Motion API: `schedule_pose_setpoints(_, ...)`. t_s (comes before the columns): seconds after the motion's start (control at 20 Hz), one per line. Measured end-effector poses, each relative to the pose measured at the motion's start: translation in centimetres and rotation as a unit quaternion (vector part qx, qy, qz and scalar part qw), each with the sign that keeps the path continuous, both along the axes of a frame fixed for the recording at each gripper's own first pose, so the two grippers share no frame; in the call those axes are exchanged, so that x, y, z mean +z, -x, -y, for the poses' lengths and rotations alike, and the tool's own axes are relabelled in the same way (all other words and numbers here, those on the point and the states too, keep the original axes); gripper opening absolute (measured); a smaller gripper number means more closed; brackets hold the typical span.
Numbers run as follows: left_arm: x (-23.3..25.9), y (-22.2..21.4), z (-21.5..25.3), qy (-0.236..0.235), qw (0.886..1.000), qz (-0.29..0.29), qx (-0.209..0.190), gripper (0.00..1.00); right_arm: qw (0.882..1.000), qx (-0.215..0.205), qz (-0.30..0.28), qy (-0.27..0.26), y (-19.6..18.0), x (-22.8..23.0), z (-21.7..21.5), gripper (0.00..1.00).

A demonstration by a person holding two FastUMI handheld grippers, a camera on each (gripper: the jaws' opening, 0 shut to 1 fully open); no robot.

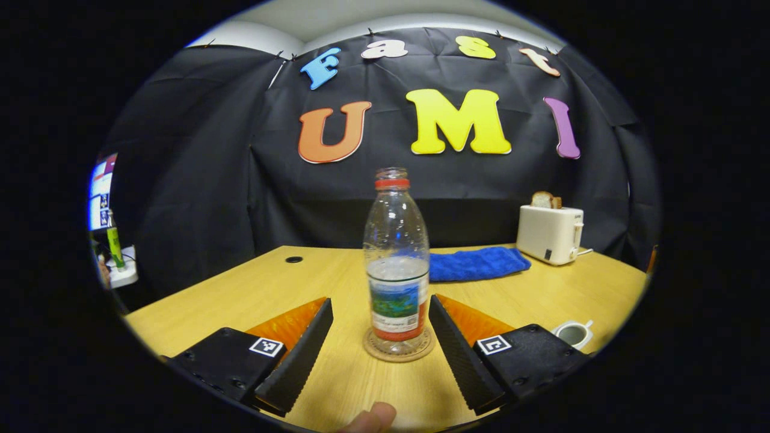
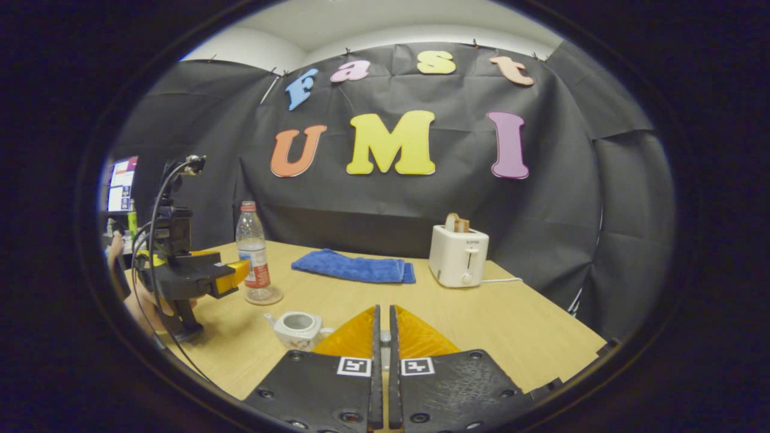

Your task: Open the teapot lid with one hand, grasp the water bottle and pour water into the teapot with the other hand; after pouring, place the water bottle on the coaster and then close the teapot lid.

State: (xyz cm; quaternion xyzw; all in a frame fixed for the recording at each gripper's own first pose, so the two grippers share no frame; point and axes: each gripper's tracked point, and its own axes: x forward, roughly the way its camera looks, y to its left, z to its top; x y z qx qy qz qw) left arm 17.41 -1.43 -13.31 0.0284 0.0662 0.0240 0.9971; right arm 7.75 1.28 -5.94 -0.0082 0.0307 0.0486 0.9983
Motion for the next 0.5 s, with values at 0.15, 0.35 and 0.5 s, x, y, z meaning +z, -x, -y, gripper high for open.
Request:
schedule_pose_setpoints(0.15,2.0,3.0,-1.2,-0.004,1.000,0.006,0.014,1.00,1.000,0.001,0.008,0.001,0.2,0.5,-0.6,0.04)
schedule_pose_setpoints(0.35,5.5,6.5,-1.4,0.010,1.000,0.021,-0.016,1.00,1.000,0.026,-0.008,-0.012,-1.1,-0.2,-2.2,0.04)
schedule_pose_setpoints(0.5,7.7,8.8,-1.1,0.021,0.999,0.034,-0.035,1.00,0.998,0.048,-0.030,-0.016,-2.8,-1.1,-3.7,0.04)
